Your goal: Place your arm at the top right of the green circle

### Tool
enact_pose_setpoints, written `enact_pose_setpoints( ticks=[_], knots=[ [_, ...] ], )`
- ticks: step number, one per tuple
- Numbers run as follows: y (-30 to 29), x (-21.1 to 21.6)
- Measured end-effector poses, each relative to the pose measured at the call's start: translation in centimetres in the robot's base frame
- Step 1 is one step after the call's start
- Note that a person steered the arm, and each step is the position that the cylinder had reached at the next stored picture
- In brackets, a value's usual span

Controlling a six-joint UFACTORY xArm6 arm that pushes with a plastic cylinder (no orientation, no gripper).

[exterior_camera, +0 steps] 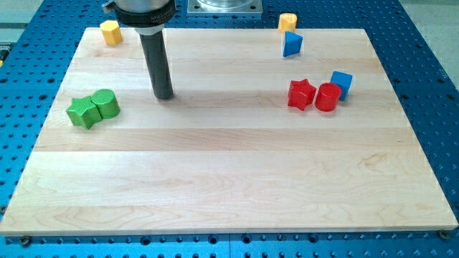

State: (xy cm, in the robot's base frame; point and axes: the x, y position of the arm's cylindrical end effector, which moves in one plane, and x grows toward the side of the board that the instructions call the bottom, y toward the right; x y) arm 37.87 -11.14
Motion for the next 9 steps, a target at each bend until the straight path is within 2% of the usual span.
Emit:
enact_pose_setpoints(
  ticks=[4, 9],
  knots=[
    [3.9, -0.3],
    [5.7, -3.5]
  ],
)
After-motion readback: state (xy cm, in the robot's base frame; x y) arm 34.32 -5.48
